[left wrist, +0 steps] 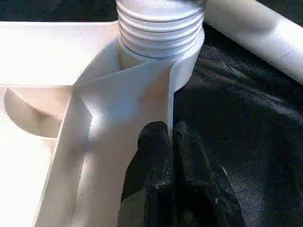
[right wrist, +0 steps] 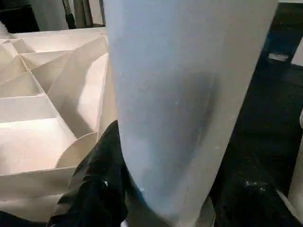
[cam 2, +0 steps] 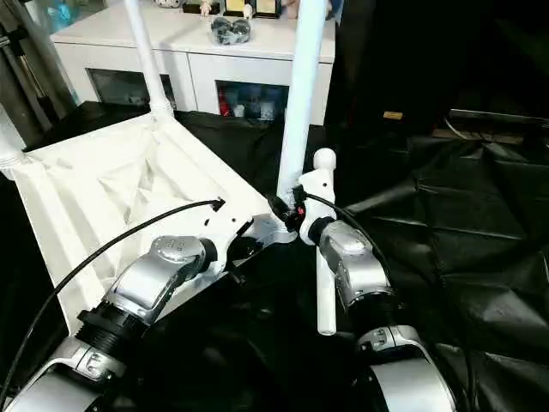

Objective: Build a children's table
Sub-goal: Rotate leg to tighten

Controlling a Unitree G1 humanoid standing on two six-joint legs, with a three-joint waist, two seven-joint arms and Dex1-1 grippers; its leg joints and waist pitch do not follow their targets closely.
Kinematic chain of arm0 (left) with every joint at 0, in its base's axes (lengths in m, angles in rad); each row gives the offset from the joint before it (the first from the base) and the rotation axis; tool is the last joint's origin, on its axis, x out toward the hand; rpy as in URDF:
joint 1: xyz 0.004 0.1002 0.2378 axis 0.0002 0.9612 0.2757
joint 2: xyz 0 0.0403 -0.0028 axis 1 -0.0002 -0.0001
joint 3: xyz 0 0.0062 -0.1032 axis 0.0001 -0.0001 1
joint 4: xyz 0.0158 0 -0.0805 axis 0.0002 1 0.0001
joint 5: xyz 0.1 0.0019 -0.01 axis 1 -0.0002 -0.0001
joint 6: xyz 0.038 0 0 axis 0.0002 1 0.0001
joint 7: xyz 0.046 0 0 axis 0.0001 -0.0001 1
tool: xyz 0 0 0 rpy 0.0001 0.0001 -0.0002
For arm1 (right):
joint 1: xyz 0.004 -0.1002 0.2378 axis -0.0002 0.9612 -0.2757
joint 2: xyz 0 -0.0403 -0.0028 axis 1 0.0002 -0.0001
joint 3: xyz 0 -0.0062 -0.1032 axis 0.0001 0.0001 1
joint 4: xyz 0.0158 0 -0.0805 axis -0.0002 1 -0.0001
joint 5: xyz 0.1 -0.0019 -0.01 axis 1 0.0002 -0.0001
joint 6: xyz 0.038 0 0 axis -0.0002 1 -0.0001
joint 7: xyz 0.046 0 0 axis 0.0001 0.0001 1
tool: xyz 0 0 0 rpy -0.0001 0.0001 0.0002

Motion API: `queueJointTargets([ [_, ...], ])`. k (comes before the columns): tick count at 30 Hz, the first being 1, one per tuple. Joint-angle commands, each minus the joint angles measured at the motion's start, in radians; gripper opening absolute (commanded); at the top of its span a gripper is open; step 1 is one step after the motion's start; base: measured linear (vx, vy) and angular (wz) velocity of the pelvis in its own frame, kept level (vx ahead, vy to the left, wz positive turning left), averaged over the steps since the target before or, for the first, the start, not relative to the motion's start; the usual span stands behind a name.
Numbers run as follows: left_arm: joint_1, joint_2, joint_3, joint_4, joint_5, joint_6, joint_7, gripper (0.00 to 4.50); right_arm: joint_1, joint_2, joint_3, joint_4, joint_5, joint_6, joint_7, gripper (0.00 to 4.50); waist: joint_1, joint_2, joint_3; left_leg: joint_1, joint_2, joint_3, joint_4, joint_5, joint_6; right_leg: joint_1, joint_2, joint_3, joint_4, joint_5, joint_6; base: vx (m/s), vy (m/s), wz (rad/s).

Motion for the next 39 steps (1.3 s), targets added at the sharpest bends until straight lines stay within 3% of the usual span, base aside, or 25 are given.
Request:
queueJointTargets([
  [1, -0.038, -0.011, 0.011, 0.002, 0.021, -0.013, 0.051, 0.0, 0.087, 0.07, 0.083, 0.094, -0.015, 0.091, 0.1, 2.23, 0.0, 0.002, -0.024, -0.006, 0.054, -0.03, -0.09, -0.352, 0.019, 0.013, -0.089, 0.045, -0.109, -0.497, -0.144, 0.0, 0.0, 0.0],
  [12, -0.022, 0.02, -0.012, -0.03, 0.012, -0.049, -0.016, 0.0, 0.089, 0.049, 0.071, -0.009, 0.03, 0.094, 0.21, 3.27, -0.007, -0.004, -0.022, -0.008, 0.053, -0.035, -0.094, -0.371, 0.03, 0.008, -0.092, 0.044, -0.122, -0.595, -0.103, 0.0, 0.0, 0.0],
  [14, -0.017, 0.027, -0.022, -0.04, 0.01, -0.065, -0.035, 0.0, 0.09, 0.044, 0.069, -0.019, 0.03, 0.095, 0.215, 3.36, -0.006, -0.002, -0.027, -0.012, 0.055, -0.033, -0.096, -0.324, 0.038, 0.015, -0.093, 0.044, -0.119, -0.537, -0.115, 0.0, 0.0, 0.0],
  [17, -0.005, 0.04, -0.031, -0.061, 0.003, -0.065, -0.064, 0.0, 0.089, 0.029, 0.075, -0.026, 0.014, 0.079, 0.216, 3.61, -0.005, -0.002, -0.03, -0.016, 0.06, -0.025, -0.094, -0.242, 0.052, 0.023, -0.09, 0.043, -0.103, -0.356, -0.184, 0.0, 0.0, 0.0],
  [21, 0.019, 0.074, -0.044, -0.104, -0.017, -0.066, -0.127, 0.0, 0.097, -0.005, 0.073, -0.08, 0.016, 0.079, 0.252, 3.67, -0.002, -0.001, -0.034, -0.018, 0.06, -0.021, -0.089, -0.198, 0.068, 0.029, -0.091, 0.042, -0.096, -0.299, -0.211, 0.0, 0.0, 0.0],
  [23, 0.026, 0.088, -0.05, -0.115, -0.021, -0.079, -0.153, 0.0, 0.103, -0.02, 0.077, -0.104, 0.019, 0.081, 0.272, 3.67, 0.0, 0.0, -0.04, -0.02, 0.06, -0.019, -0.083, -0.144, 0.081, 0.034, -0.091, 0.04, -0.088, -0.222, -0.224, 0.0, 0.0, 0.0],
  [28, 0.061, 0.149, -0.059, -0.159, -0.042, -0.096, -0.248, 0.0, 0.136, -0.111, 0.104, -0.224, 0.028, 0.104, 0.392, 3.67, 0.013, 0.005, -0.053, -0.018, 0.06, -0.013, -0.061, 0.036, 0.145, 0.04, -0.086, 0.034, -0.048, 0.093, -0.292, 0.025, -0.001, 0.01],
  [30, 0.069, 0.165, -0.063, -0.168, -0.044, -0.105, -0.269, 0.0, 0.146, -0.135, 0.111, -0.251, 0.028, 0.112, 0.426, 3.67, 0.017, 0.004, -0.055, -0.018, 0.06, -0.013, -0.057, 0.055, 0.17, 0.043, -0.084, 0.032, -0.042, 0.154, -0.305, 0.029, 0.003, 0.01],
  [33, 0.098, 0.227, -0.077, -0.205, -0.062, -0.129, -0.357, 0.0, 0.19, -0.229, 0.148, -0.369, 0.034, 0.15, 0.551, 3.67, 0.023, 0.006, -0.053, -0.018, 0.061, -0.012, -0.055, 0.045, 0.188, 0.045, -0.084, 0.032, -0.042, 0.139, -0.302, 0.0, 0.0, 0.0],
  [35, 0.109, 0.252, -0.08, -0.222, -0.071, -0.139, -0.396, 0.0, 0.205, -0.264, 0.166, -0.412, 0.04, 0.165, 0.596, 3.67, 0.028, 0.006, -0.052, -0.015, 0.065, -0.013, -0.057, 0.024, 0.183, 0.043, -0.085, 0.031, -0.045, 0.105, -0.299, 0.0, 0.0, 0.0],
  [37, 0.117, 0.278, -0.088, -0.236, -0.076, -0.153, -0.435, 0.0, 0.218, -0.297, 0.18, -0.449, 0.045, 0.171, 0.638, 3.67, 0.035, 0.005, -0.046, -0.014, 0.065, -0.011, -0.061, -0.022, 0.159, 0.041, -0.085, 0.031, -0.052, 0.023, -0.287, 0.0, 0.0, 0.0],
  [38, 0.124, 0.298, -0.093, -0.243, -0.078, -0.166, -0.462, 0.0, 0.226, -0.318, 0.188, -0.476, 0.05, 0.185, 0.665, 3.67, 0.034, -0.001, -0.045, -0.013, 0.066, -0.01, -0.063, -0.046, 0.141, 0.041, -0.084, 0.032, -0.055, -0.015, -0.282, 0.0, 0.0, 0.0],
  [39, 0.124, 0.3, -0.094, -0.244, -0.078, -0.168, -0.464, 0.0, 0.227, -0.32, 0.189, -0.478, 0.05, 0.187, 0.668, 3.67, 0.036, 0.002, -0.044, -0.012, 0.065, -0.012, -0.064, -0.055, 0.134, 0.042, -0.084, 0.032, -0.055, -0.032, -0.277, 0.0, 0.0, 0.0],
])
